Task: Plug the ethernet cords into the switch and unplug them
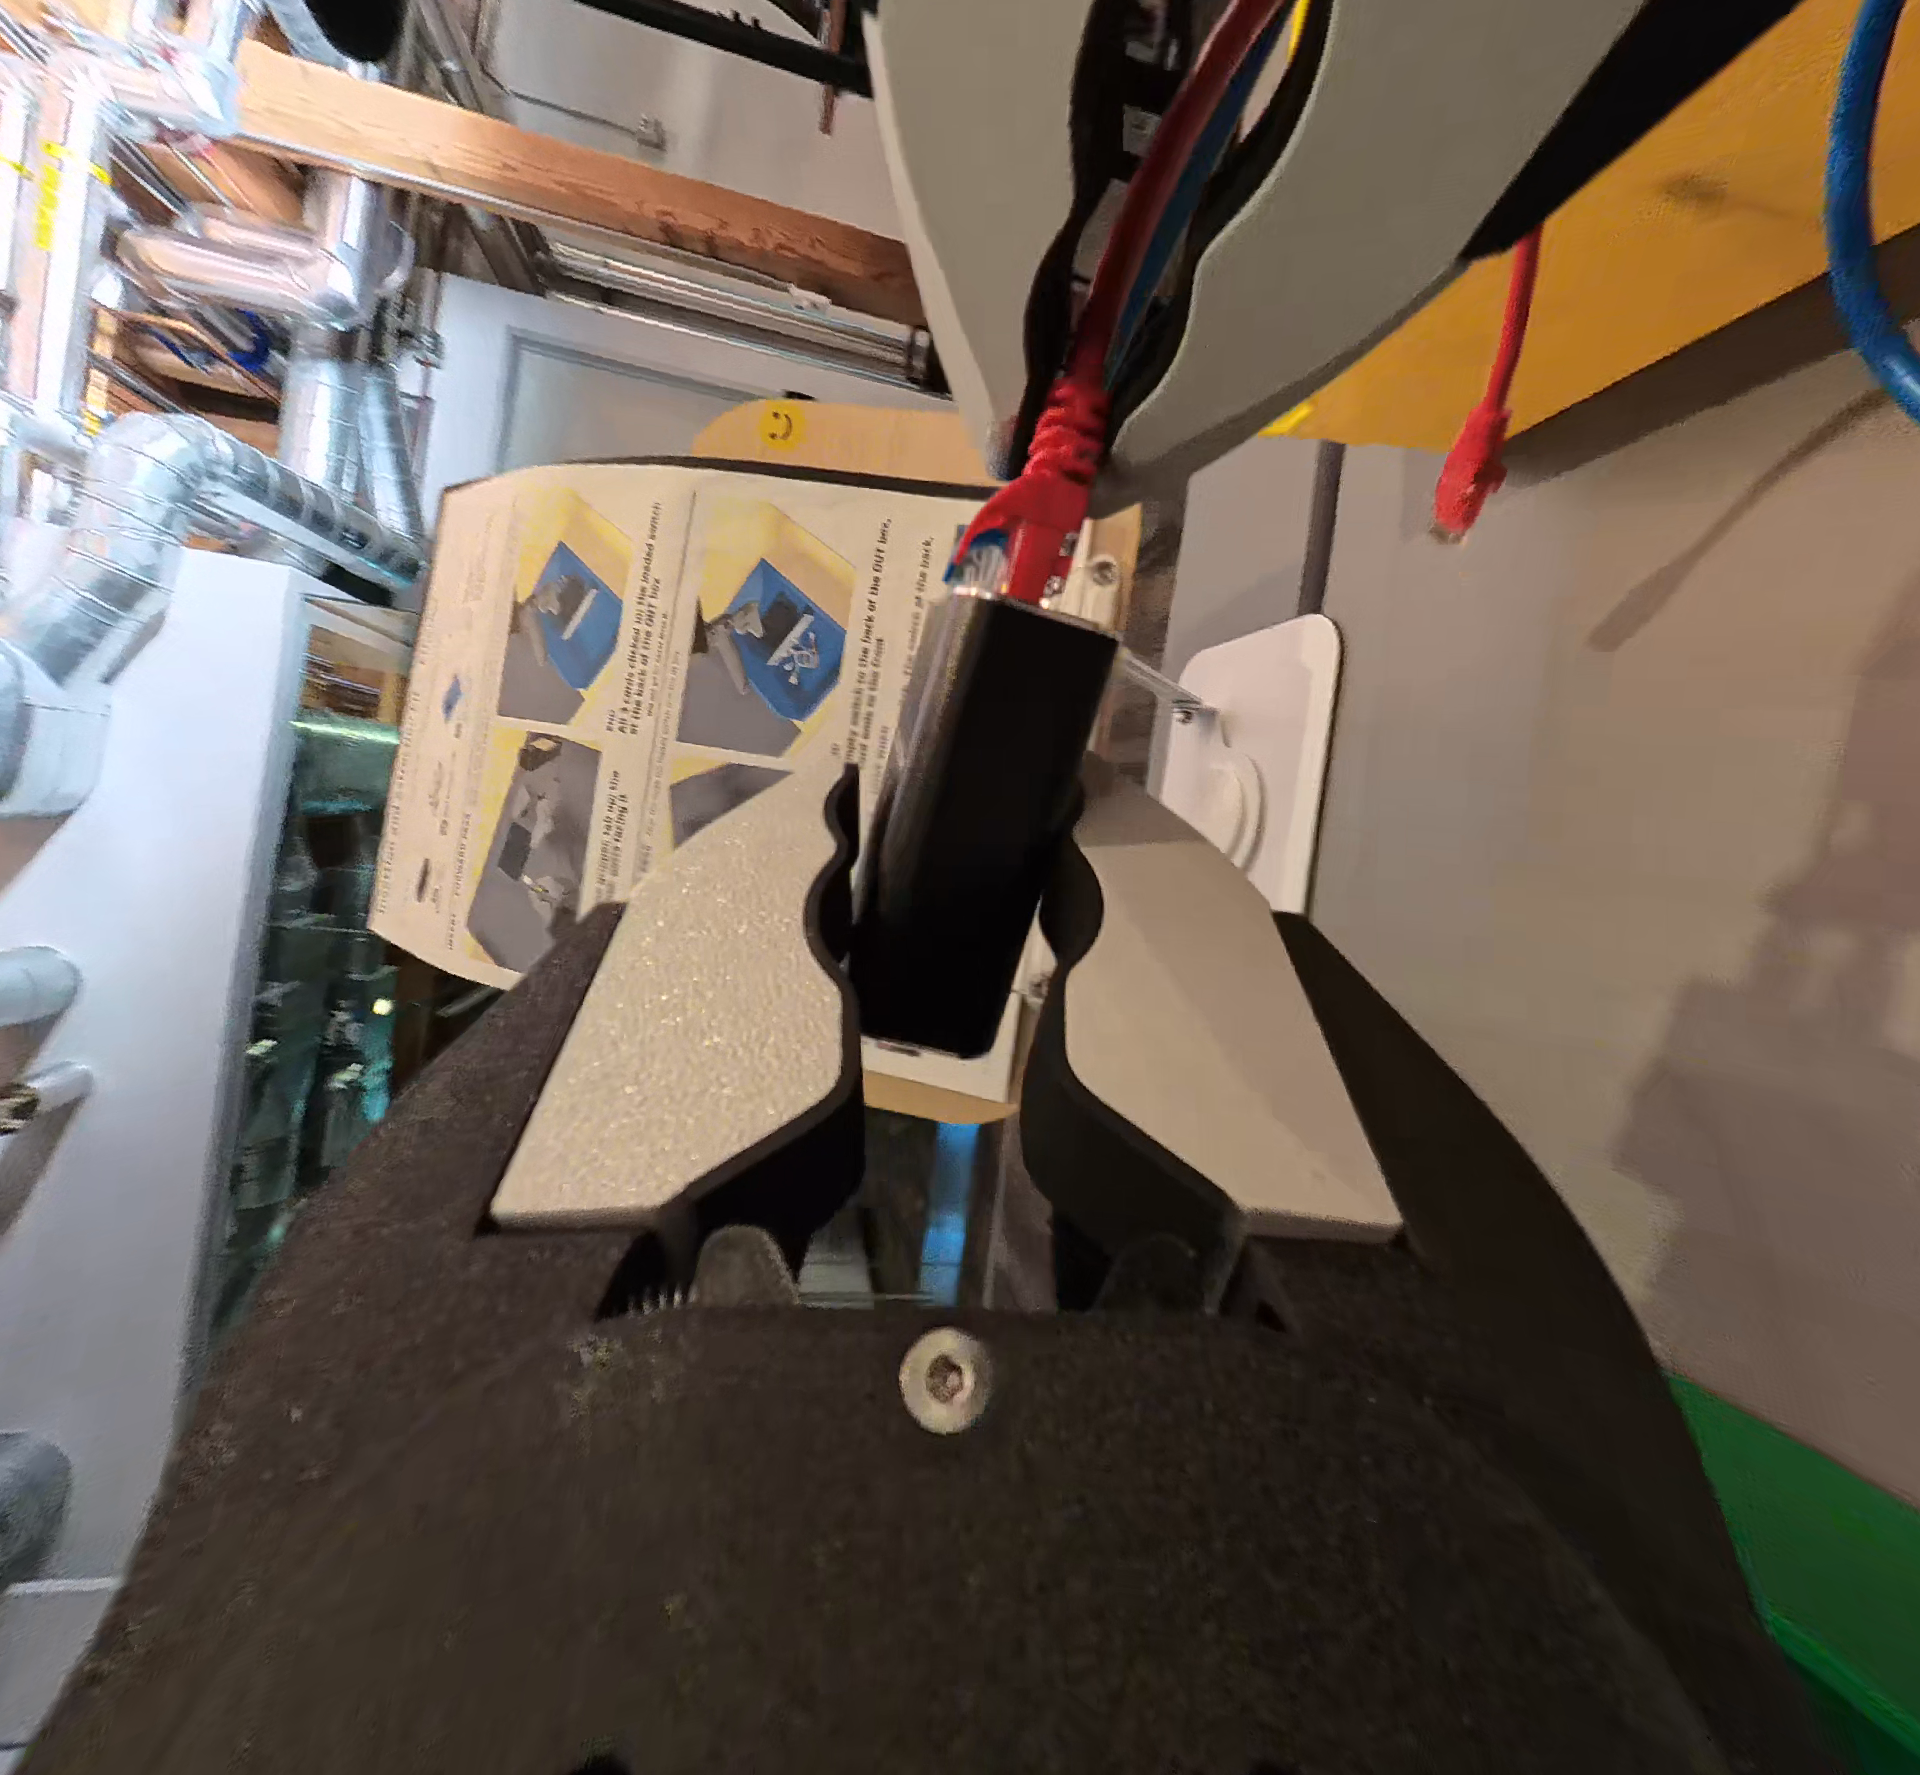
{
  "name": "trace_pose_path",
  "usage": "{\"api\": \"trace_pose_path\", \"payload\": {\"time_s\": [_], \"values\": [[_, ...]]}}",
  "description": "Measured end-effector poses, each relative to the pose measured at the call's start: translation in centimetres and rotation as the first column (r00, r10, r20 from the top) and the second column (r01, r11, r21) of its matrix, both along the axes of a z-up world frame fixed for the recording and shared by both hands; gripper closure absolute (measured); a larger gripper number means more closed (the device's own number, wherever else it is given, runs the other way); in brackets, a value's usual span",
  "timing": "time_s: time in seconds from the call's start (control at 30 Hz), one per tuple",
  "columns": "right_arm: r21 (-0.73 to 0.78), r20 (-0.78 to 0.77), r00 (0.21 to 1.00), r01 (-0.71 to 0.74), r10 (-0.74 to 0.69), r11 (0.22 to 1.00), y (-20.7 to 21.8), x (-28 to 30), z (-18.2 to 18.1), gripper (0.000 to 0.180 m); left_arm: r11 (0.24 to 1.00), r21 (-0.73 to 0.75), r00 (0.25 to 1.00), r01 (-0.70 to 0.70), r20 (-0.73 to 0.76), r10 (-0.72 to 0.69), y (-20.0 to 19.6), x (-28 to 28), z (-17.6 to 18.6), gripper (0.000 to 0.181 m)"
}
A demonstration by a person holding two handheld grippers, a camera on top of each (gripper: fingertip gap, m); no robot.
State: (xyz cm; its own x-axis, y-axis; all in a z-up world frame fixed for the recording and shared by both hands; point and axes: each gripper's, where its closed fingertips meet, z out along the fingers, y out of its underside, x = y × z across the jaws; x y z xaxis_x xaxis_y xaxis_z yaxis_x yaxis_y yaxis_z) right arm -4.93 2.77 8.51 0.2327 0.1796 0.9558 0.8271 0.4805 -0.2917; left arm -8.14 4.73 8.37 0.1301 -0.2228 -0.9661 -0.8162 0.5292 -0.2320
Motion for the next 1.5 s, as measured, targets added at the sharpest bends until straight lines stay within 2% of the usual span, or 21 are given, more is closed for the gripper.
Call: {"api": "trace_pose_path", "payload": {"time_s": [0.07,0.23,0.37,0.6,0.8,0.9,0.97,1.07,1.17,1.33,1.4,1.5], "values": [[-0.015,0.01,1.0,-0.016,0.016,1.0,-0.2,0.1,-0.1,0.17,0.999,0.046,1.0,0.003,-0.01,-0.002,0.1,0.2,0.1,0.15],[-0.111,0.003,1.0,-0.003,0.004,0.994,-0.3,0.1,-0.6,0.17,0.998,0.027,0.999,-0.054,-0.005,0.054,1.1,0.5,-0.7,0.148],[-0.124,0.022,1.0,0.018,-0.015,0.992,-0.4,0.2,-0.6,0.17,0.997,0.042,0.997,-0.068,-0.022,0.069,1.2,1.0,-1.1,0.152],[-0.25,-0.066,0.996,-0.068,0.053,0.966,-1.6,0.2,-0.3,0.165,0.999,0.051,1.0,-0.012,0.007,0.012,0.7,1.6,-0.8,0.153],[-0.296,-0.055,0.998,-0.046,0.031,0.954,-1.8,0.3,-0.6,0.164,0.998,0.056,1.0,-0.012,-0.014,0.013,0.6,1.7,-1.0,0.153],[-0.33,-0.081,0.994,-0.097,0.075,0.939,-3.1,0.1,0.0,0.162,0.997,0.072,1.0,0.007,0.001,-0.007,0.3,1.6,-0.5,0.154],[-0.311,-0.137,0.977,-0.198,0.162,0.929,-5.2,0.0,1.8,0.162,0.998,0.042,0.999,0.035,0.026,-0.036,-0.1,1.7,-0.3,0.153],[-0.176,-0.236,0.935,-0.309,0.265,0.935,-8.4,0.7,5.7,0.161,0.994,0.017,0.993,0.108,0.042,-0.109,-1.2,1.9,-0.1,0.153],[-0.164,-0.143,0.945,-0.314,0.293,0.935,-9.5,0.5,5.0,0.153,0.985,-0.02,0.983,0.17,0.071,-0.168,-2.4,2.5,0.3,0.154],[-0.175,-0.071,0.966,-0.258,0.249,0.95,-8.7,0.0,3.9,0.151,0.98,-0.012,0.98,0.199,-0.007,-0.199,-3.4,3.1,-0.4,0.154],[-0.111,-0.14,0.945,-0.31,0.294,0.944,-9.4,0.9,5.7,0.152,0.966,-0.029,0.966,0.257,0.001,-0.257,-4.1,3.4,-0.5,0.154],[-0.074,-0.301,0.866,-0.439,0.4,0.895,-11.0,2.7,8.1,0.161,0.951,-0.075,0.953,0.301,0.035,-0.299,-4.8,3.6,-0.4,0.154]]}}
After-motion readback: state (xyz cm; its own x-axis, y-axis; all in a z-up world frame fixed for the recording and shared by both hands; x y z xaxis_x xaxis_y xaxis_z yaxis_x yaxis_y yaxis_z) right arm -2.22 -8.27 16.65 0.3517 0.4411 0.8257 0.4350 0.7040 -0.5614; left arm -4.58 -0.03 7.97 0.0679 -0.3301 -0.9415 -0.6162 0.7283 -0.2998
